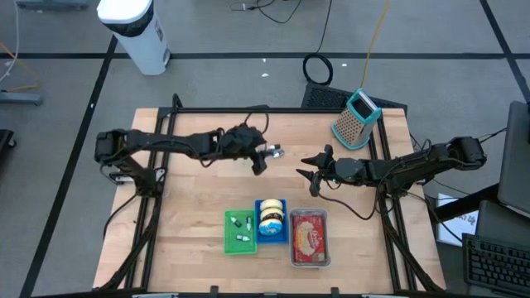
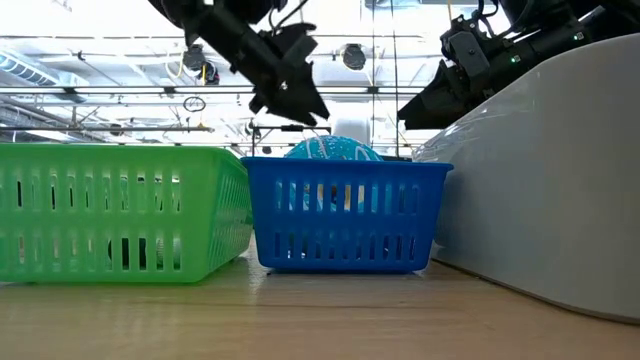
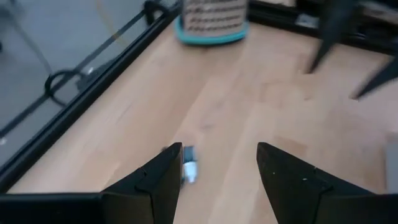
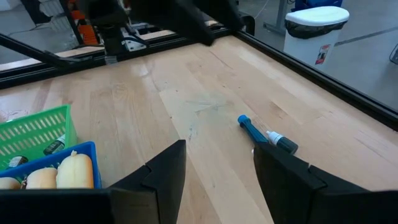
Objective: Pick & Place Food Item
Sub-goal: Put the blue food coloring bottle into the green bin
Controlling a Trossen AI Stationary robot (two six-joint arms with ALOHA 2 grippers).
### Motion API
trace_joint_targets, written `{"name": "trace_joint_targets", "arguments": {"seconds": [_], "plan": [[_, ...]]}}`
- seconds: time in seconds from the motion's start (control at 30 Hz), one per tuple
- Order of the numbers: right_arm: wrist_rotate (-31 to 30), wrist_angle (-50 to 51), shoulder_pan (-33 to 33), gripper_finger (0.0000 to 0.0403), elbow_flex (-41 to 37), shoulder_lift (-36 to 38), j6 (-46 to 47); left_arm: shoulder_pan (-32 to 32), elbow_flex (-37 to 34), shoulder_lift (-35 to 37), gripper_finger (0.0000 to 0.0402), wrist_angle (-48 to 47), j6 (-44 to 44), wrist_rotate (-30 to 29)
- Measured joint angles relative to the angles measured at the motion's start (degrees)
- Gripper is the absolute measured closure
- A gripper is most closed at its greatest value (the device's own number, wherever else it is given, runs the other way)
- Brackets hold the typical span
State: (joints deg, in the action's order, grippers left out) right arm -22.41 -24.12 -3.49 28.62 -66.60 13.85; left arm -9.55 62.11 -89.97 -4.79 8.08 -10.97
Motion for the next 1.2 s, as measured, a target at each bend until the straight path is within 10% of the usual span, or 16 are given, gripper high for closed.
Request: {"name": "trace_joint_targets", "arguments": {"seconds": [0.77, 1.2], "plan": [[-0.1, -0.4, 0.3, 0.0222, 0.0, 0.0, 0.0, -9.8, 0.0, -15.9, 0.0109, 4.6, -3.7, 13.0], [0.0, 0.4, 0.3, 0.0222, 0.0, 0.0, -0.2, -10.8, 0.1, -20.4, 0.0144, 3.9, -13.4, 10.9]]}}
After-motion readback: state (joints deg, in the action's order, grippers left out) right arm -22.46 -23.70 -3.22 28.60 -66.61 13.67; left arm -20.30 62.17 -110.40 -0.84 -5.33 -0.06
